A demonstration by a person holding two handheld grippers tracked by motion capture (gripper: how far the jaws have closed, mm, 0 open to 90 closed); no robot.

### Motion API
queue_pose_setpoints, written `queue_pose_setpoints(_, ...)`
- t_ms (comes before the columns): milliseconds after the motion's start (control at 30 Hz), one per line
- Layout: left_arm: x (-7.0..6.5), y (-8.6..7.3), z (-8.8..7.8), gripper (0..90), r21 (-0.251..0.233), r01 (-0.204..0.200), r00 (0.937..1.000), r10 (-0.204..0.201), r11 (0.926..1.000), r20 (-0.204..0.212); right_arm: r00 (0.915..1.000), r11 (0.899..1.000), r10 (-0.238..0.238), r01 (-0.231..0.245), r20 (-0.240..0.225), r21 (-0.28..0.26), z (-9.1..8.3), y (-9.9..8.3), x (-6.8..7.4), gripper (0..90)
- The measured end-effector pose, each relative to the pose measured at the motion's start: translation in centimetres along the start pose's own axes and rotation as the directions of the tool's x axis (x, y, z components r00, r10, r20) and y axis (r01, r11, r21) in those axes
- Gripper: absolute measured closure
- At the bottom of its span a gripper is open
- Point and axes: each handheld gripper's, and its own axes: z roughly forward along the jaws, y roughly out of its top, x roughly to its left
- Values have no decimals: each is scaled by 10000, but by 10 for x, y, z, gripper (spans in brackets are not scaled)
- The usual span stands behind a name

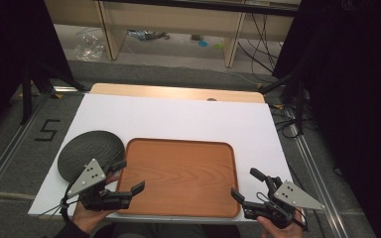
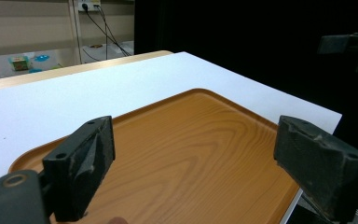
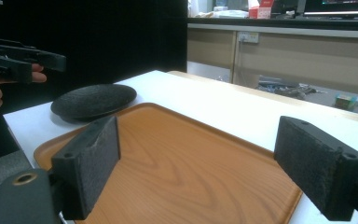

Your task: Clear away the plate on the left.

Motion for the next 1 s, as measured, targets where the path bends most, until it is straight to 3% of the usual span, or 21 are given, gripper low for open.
queue_pose_setpoints(533, 5, 2, -6, 121, -203, 444, 9989, -447, 9988, -153, 9998, 10000, -35, 34, -171, -26, 0, 0, 1, 157)
queue_pose_setpoints(800, 8, 3, -8, 121, -112, 532, 9982, -535, 9985, -278, 9997, 10000, -61, 61, -217, -24, 0, 0, 2, 158)
queue_pose_setpoints(833, 9, 3, -8, 121, -42, 608, 9977, -609, 9981, -294, 9996, 9997, 29, -36, -276, -233, 2, 0, 2, 157)
queue_pose_setpoints(867, 10, 3, -9, 121, -29, 633, 9976, -633, 9980, -276, 9997, 10000, -54, 53, -219, -36, 1, 0, 2, 158)
queue_pose_setpoints(1000, 13, 3, -12, 121, -68, 707, 9961, -710, 9975, -523, 9995, 9998, 26, -33, -316, -218, 2, 0, 3, 158)
